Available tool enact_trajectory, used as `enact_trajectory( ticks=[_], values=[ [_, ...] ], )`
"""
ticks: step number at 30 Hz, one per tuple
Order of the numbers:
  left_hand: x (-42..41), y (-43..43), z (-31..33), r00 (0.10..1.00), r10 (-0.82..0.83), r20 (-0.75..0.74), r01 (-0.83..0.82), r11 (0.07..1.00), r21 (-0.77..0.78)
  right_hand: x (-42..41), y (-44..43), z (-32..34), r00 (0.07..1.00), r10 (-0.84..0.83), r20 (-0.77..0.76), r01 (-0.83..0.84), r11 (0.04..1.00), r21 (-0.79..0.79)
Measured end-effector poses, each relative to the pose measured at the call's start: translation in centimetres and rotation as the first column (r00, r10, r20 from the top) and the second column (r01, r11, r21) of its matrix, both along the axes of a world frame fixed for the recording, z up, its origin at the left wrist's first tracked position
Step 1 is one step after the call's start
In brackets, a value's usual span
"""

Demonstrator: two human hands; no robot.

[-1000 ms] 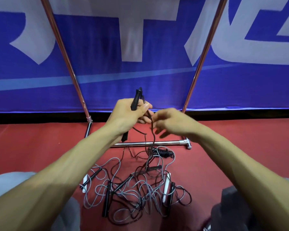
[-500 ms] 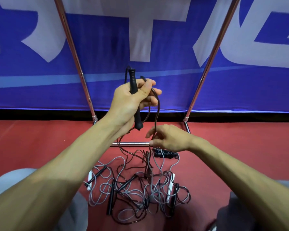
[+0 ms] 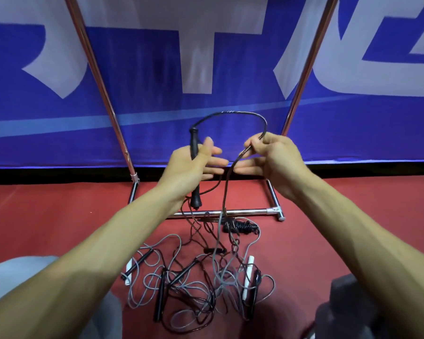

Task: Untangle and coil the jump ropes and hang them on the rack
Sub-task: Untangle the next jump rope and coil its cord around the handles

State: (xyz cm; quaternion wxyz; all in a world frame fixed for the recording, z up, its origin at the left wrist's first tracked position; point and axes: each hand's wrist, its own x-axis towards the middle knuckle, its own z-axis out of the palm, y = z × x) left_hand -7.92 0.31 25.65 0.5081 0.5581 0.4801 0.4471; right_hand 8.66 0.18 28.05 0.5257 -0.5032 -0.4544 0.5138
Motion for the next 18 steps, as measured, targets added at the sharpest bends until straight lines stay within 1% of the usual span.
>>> enact_trajectory(
  ticks=[2, 3, 5, 7, 10, 11, 12, 14, 15, 17, 18],
  values=[
    [0.4, -0.3, -0.4, 0.979, -0.157, -0.129, 0.158, 0.987, 0.001, 0.3, -0.1, 0.7, 0.991, -0.021, -0.134, 0.022, 1.0, 0.013],
    [0.5, -0.5, -0.7, 0.95, -0.245, -0.193, 0.247, 0.969, -0.014, 0.4, 0.0, 0.9, 0.979, -0.025, -0.203, 0.029, 0.999, 0.017],
    [0.9, -0.9, -1.1, 0.897, -0.364, -0.251, 0.361, 0.931, -0.06, 0.7, 0.1, 1.1, 0.948, -0.033, -0.316, 0.042, 0.999, 0.023],
    [1.1, -1.0, -1.5, 0.899, -0.361, -0.249, 0.354, 0.932, -0.074, 0.9, 0.3, 1.1, 0.928, -0.056, -0.369, 0.064, 0.998, 0.011],
    [1.1, -0.8, -1.7, 0.942, -0.245, -0.231, 0.241, 0.969, -0.047, 1.1, 0.3, 0.7, 0.907, -0.085, -0.412, 0.073, 0.996, -0.044],
    [1.1, -0.8, -1.7, 0.959, -0.199, -0.203, 0.195, 0.98, -0.038, 1.1, 0.2, 0.6, 0.919, -0.08, -0.386, 0.063, 0.996, -0.058],
    [1.1, -0.7, -1.7, 0.974, -0.157, -0.162, 0.154, 0.988, -0.033, 1.1, 0.2, 0.4, 0.945, -0.068, -0.319, 0.047, 0.996, -0.073],
    [1.2, -0.6, -1.4, 0.992, -0.094, -0.082, 0.092, 0.996, -0.02, 0.8, 0.0, 0.0, 0.991, -0.008, -0.134, -0.006, 0.995, -0.101],
    [1.2, -0.6, -1.2, 0.997, -0.065, -0.048, 0.065, 0.998, -0.008, 0.5, -0.1, -0.3, 0.998, 0.043, -0.042, -0.047, 0.993, -0.111],
    [1.2, -0.4, -0.6, 1.0, -0.007, 0.016, 0.006, 1.0, 0.022, -0.1, -0.3, -1.4, 0.974, 0.152, 0.166, -0.134, 0.985, -0.112],
    [1.1, -0.4, -0.3, 0.999, 0.02, 0.044, -0.022, 0.999, 0.036, -0.4, -0.4, -2.0, 0.932, 0.191, 0.308, -0.167, 0.98, -0.103]
  ],
)
